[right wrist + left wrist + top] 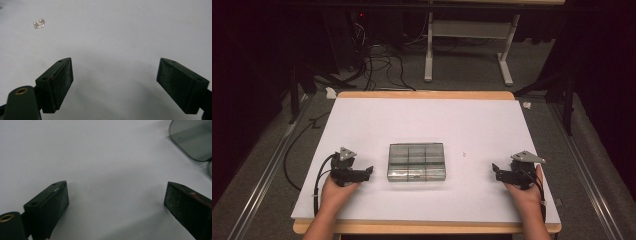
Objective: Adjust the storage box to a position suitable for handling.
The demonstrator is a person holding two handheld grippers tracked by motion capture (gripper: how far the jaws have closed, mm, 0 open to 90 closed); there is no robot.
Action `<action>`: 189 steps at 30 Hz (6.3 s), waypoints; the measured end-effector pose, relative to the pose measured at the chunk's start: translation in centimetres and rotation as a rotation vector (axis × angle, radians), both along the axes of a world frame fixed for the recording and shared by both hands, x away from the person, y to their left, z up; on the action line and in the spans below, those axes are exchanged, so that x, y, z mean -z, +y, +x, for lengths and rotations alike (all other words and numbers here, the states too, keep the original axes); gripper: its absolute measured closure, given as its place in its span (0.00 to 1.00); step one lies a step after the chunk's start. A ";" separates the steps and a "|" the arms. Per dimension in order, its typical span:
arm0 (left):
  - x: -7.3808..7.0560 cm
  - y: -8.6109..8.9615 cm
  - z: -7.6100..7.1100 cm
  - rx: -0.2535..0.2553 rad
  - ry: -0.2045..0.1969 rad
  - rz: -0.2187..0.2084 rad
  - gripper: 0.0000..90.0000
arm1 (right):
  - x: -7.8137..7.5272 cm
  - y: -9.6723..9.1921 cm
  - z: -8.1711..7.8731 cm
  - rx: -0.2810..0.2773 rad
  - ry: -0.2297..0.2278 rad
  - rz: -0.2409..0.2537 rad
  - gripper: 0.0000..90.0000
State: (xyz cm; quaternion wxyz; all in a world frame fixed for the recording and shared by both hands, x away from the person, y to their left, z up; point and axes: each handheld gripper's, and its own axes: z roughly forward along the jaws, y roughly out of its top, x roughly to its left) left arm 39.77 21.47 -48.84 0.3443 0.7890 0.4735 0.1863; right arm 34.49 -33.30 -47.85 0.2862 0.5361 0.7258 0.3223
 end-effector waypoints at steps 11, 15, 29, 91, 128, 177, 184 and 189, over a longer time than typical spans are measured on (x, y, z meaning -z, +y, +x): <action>-0.3 0.2 -1.4 0.067 -0.126 -0.038 0.17 | 0.0 -0.2 -0.1 0.057 -0.009 0.004 0.18; -0.3 0.6 -1.4 0.050 -0.125 -0.068 0.19 | 0.0 -0.2 -0.3 0.062 -0.010 0.012 0.20; -0.6 0.7 -0.8 0.085 -0.115 -0.124 0.30 | -0.3 0.3 -0.3 0.022 0.012 0.018 0.28; -0.3 -0.3 -1.2 0.159 -0.122 -0.062 0.33 | -0.9 10.5 6.0 -0.174 0.125 0.014 1.00; -0.3 -0.5 -1.2 0.166 -0.117 -0.037 0.33 | -2.4 8.4 4.7 -0.167 0.124 0.036 0.96; -0.3 -0.5 -1.3 0.171 -0.126 -0.030 0.33 | -2.6 2.6 -2.3 -0.074 0.103 0.054 0.85; -0.3 -0.5 -1.3 0.171 -0.126 -0.036 0.33 | -2.3 4.5 -0.4 -0.107 0.119 0.036 0.85; -0.3 -0.5 -1.3 0.171 -0.126 -0.038 0.33 | -2.2 5.4 0.6 -0.121 0.127 0.029 0.85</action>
